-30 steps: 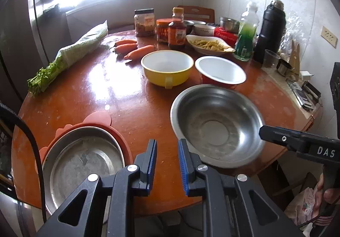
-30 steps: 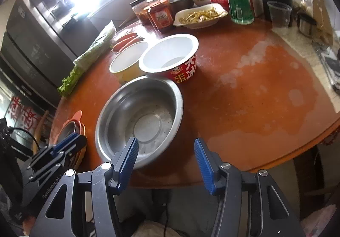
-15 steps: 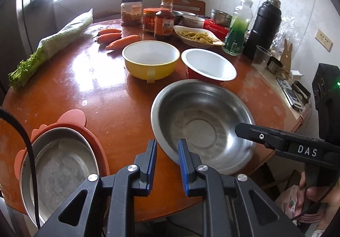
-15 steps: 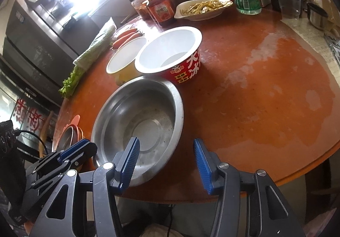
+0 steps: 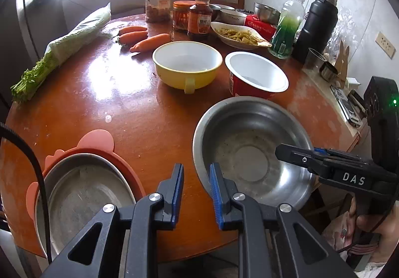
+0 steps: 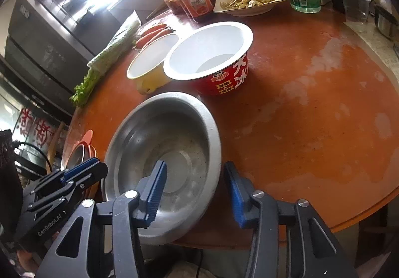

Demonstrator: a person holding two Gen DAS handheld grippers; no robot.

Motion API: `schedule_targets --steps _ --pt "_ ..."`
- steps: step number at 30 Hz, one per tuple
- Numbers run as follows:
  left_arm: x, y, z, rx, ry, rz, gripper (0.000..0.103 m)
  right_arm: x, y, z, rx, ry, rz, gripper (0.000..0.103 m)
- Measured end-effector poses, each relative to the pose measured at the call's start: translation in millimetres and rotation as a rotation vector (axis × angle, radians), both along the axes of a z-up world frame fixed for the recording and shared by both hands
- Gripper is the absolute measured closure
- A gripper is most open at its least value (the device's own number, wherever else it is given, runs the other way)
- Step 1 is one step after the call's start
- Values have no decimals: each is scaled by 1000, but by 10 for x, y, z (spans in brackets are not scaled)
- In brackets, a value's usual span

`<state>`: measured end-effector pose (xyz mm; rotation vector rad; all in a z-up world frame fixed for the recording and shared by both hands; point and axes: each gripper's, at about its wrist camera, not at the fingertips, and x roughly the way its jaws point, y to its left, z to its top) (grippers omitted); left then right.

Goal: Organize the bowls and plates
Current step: 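Move the right tool to the steel bowl and grasp its rim, then lift the steel bowl and carry it toward the yellow-rimmed white bowl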

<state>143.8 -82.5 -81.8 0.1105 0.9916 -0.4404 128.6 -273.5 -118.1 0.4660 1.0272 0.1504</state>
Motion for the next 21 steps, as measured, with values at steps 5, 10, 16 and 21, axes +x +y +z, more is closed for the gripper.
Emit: schedule_targets --steps 5,10,16,21 --pt "6 -17 7 13 -5 -8 81 34 49 5 -12 0 15 66" --pt "-3 -53 -38 28 2 -28 81 55 88 -19 -25 7 28 76" --pt "34 9 -88 24 16 -6 81 71 142 -24 -52 7 44 87" --pt "31 51 -119 39 21 1 81 86 208 -29 -60 9 60 87"
